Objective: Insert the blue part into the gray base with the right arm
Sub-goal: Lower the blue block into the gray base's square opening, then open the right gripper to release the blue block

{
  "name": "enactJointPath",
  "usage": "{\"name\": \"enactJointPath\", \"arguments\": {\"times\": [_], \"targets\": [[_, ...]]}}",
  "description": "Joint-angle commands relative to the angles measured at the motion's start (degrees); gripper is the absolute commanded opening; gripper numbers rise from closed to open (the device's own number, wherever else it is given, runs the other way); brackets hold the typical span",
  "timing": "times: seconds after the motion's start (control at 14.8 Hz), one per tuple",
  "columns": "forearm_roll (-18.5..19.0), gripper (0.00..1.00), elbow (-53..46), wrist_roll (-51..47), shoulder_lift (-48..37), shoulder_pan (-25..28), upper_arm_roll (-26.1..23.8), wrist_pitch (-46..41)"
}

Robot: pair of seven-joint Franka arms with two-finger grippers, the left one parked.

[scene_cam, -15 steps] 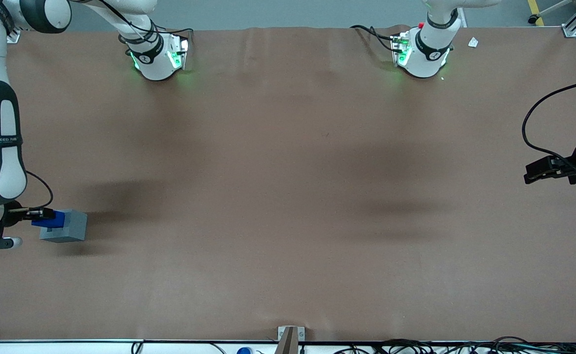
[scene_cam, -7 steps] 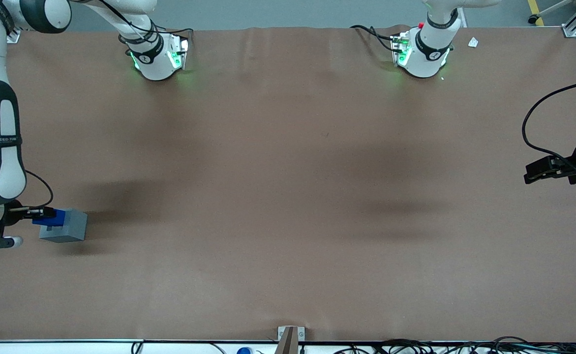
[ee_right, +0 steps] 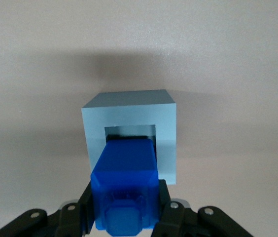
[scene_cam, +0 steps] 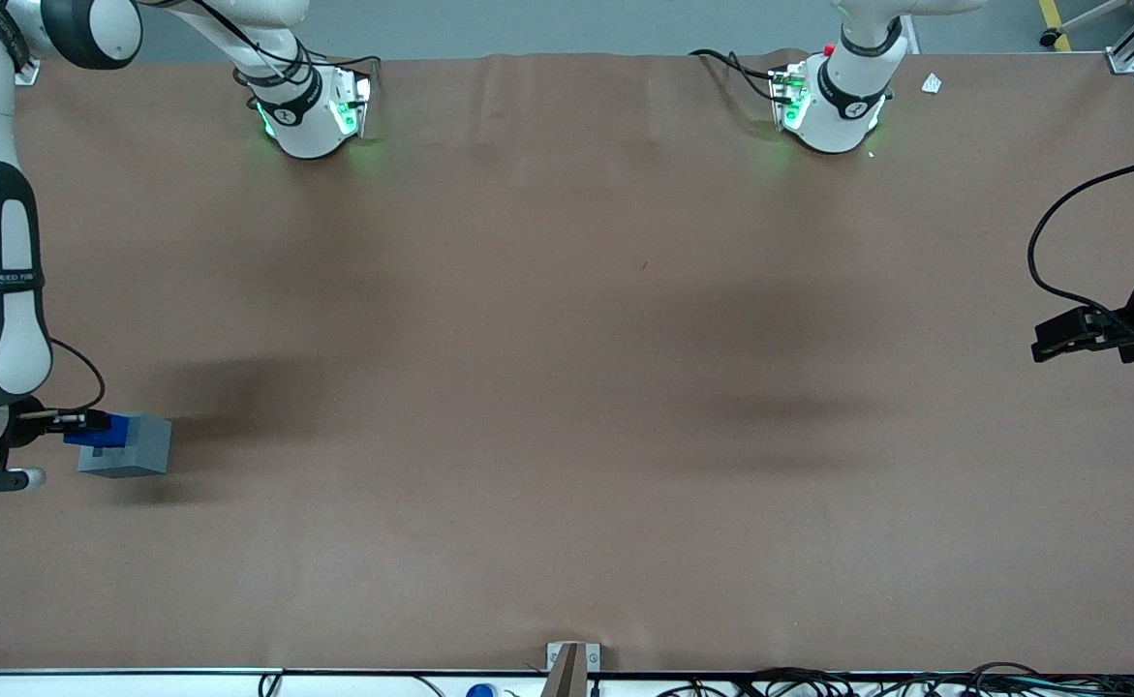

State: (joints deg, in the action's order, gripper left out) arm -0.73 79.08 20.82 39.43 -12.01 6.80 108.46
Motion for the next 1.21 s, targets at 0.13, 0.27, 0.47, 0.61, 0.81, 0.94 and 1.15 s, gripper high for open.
{"name": "enactJointPath", "arguments": {"times": [0.13,0.27,0.47,0.61,0.81,0.94,1.15], "targets": [[0.38,0.01,-2.96,-0.52,3.37,0.05,0.14,0.35],[0.56,0.01,-3.66,-0.52,3.37,0.05,0.14,0.35],[1.00,0.01,-4.37,-0.52,3.55,0.14,0.14,0.44],[0.82,0.01,-4.72,-0.61,4.16,0.23,0.14,0.44],[0.47,0.08,-4.11,-2.53,4.43,0.58,0.05,0.53],[0.82,0.82,-4.11,-2.63,4.52,0.67,-0.04,0.44],[0.65,1.00,-4.19,-2.63,1.64,0.76,-0.39,-1.30]]}}
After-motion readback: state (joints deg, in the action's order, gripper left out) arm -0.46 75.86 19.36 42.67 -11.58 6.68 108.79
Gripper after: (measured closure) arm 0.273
